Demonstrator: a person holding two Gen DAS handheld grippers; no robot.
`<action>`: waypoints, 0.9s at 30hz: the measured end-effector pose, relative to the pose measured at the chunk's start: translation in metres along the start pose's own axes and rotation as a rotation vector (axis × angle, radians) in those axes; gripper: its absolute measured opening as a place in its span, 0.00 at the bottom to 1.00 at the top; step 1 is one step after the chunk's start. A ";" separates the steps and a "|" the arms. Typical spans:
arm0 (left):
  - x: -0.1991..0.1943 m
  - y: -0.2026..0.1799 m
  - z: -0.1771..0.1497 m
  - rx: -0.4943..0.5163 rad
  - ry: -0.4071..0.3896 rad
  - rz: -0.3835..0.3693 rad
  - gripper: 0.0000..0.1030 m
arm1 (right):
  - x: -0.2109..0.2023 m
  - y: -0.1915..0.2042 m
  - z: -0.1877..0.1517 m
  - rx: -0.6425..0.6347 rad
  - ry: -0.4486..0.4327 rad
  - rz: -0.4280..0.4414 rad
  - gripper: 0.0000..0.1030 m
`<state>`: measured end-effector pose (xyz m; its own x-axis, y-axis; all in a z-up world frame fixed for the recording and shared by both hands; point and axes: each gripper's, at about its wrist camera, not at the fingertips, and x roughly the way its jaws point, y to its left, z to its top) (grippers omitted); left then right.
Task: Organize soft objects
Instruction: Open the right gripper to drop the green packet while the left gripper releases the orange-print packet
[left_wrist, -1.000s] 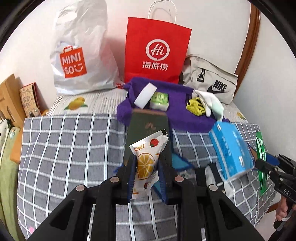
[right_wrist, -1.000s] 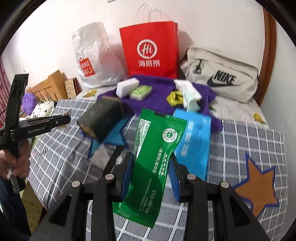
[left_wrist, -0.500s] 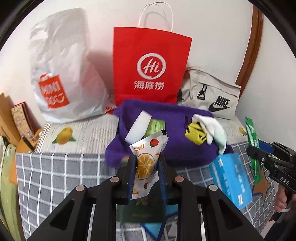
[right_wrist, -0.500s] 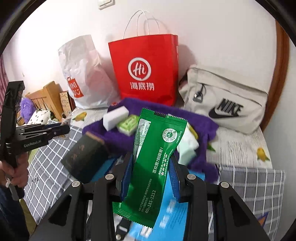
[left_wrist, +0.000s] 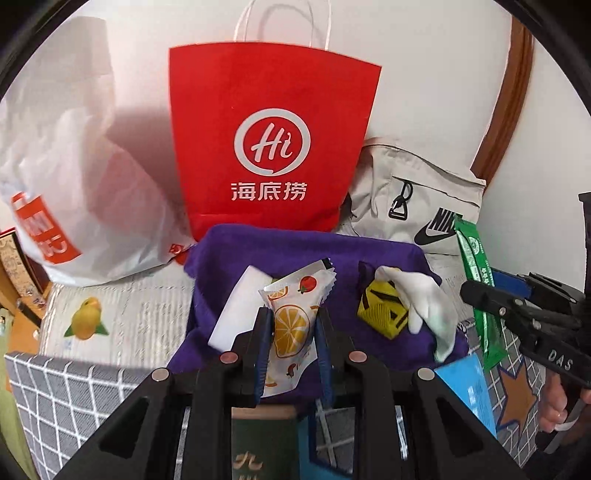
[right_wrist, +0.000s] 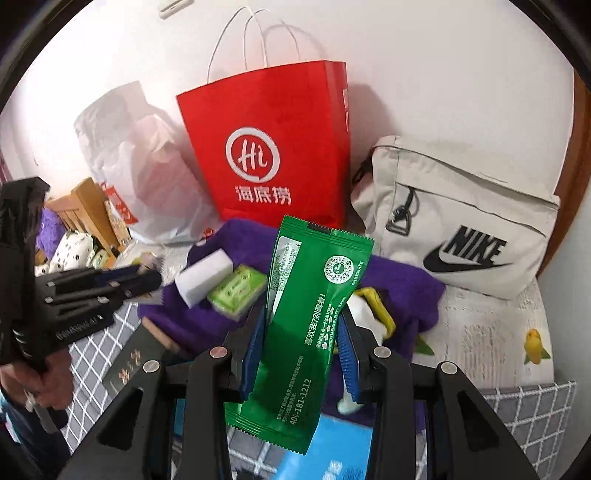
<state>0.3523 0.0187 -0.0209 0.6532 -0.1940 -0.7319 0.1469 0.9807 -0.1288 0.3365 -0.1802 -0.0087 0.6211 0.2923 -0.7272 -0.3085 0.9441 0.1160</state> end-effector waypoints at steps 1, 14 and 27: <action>0.004 0.000 0.003 0.000 0.003 0.000 0.22 | 0.005 0.000 0.003 -0.001 0.007 0.008 0.36; 0.053 0.014 0.006 -0.023 0.077 -0.003 0.22 | 0.082 -0.011 -0.002 0.004 0.158 -0.007 0.37; 0.081 0.007 -0.002 -0.010 0.145 -0.004 0.22 | 0.115 -0.017 -0.013 -0.011 0.220 -0.058 0.44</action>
<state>0.4045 0.0102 -0.0823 0.5384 -0.1929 -0.8203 0.1410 0.9804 -0.1379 0.4038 -0.1650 -0.1034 0.4660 0.1959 -0.8628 -0.2858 0.9562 0.0628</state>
